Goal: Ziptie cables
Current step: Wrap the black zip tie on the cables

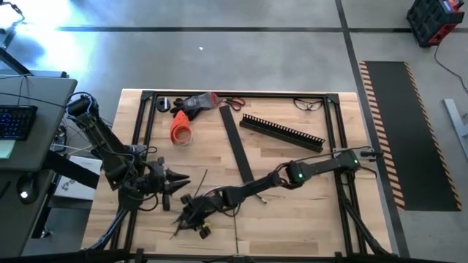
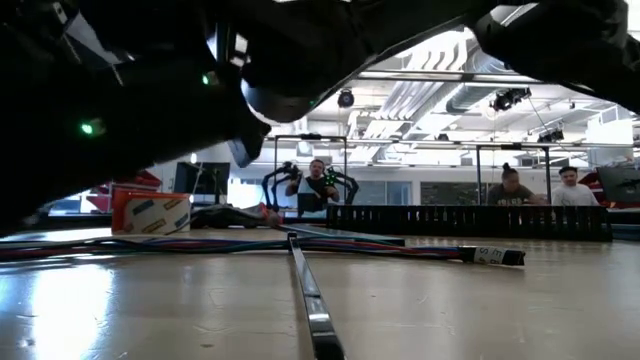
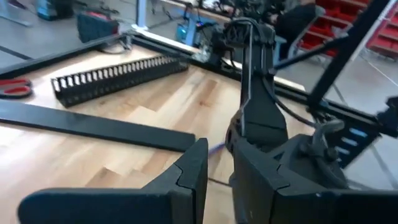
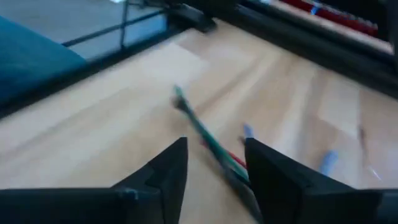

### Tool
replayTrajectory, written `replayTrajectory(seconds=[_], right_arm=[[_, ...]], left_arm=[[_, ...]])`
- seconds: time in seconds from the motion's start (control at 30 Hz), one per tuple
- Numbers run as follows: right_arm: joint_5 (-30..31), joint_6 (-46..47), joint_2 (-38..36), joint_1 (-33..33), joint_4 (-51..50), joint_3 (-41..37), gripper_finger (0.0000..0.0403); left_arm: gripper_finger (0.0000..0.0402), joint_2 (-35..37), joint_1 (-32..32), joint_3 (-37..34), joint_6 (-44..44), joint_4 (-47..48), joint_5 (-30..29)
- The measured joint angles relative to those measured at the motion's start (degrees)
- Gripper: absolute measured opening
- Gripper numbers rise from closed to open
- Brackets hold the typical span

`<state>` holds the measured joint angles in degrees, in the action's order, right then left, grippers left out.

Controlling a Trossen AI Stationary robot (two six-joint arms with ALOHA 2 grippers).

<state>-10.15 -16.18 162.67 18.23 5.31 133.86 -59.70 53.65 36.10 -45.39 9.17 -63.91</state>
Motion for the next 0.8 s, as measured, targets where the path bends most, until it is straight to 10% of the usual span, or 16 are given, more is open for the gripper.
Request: replayTrajectory(seconds=[0.37,0.8], right_arm=[[-13.2,-2.1,-0.2,-1.9,-4.8,0.1,0.0137],[-9.2,-8.1,-0.5,1.3,-2.4,0.9,0.0128]], left_arm=[[0.0058,0.0,-1.9,0.0,-4.1,0.0,-2.0],[0.0058,0.0,-1.8,0.0,-5.5,0.2,-0.5]])
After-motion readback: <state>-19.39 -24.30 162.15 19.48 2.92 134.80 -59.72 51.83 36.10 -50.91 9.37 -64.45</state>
